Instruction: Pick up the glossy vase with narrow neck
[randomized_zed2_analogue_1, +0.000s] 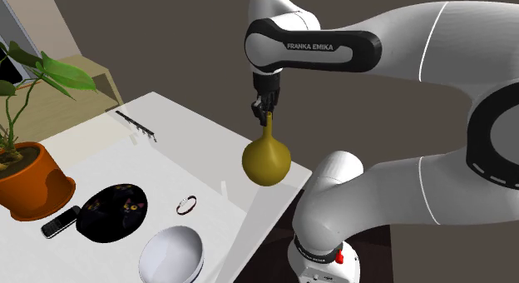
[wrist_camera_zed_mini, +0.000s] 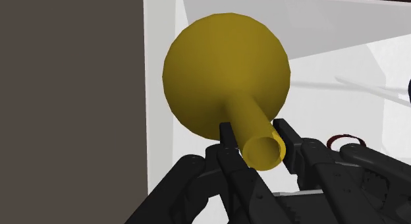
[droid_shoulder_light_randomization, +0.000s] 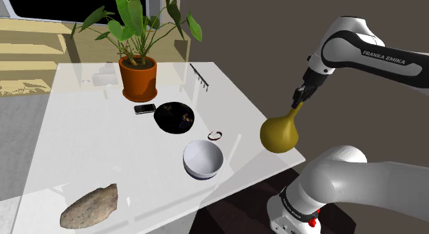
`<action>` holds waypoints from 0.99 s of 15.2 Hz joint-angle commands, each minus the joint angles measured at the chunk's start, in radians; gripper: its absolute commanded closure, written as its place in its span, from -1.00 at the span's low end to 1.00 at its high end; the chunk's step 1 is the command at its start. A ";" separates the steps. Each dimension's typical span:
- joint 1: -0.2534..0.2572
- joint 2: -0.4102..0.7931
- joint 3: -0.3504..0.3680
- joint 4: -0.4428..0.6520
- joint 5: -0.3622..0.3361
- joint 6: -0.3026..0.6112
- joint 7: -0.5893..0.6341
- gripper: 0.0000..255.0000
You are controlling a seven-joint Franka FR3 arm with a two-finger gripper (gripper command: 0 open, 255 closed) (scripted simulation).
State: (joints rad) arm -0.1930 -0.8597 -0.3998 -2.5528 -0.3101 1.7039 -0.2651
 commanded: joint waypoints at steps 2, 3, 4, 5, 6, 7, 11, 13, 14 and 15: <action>0.000 0.000 0.000 -0.002 0.000 0.002 0.000 1.00; 0.000 -0.001 0.000 -0.002 0.000 0.001 0.000 1.00; 0.000 -0.001 0.000 -0.002 0.000 0.001 0.000 1.00; 0.000 -0.001 0.000 -0.001 0.000 0.001 0.000 1.00; 0.000 -0.001 0.000 -0.001 0.000 0.001 0.000 1.00; 0.000 -0.001 0.000 -0.001 0.000 0.001 0.000 1.00; 0.004 0.001 0.010 0.041 0.009 -0.040 -0.003 1.00; 0.006 0.004 0.017 0.069 0.016 -0.065 -0.005 1.00; 0.008 0.006 0.020 0.083 0.019 -0.077 -0.006 1.00; 0.009 0.008 0.023 0.097 0.022 -0.089 -0.007 1.00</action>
State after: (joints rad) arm -0.1847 -0.8535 -0.3788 -2.4716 -0.2904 1.6275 -0.2693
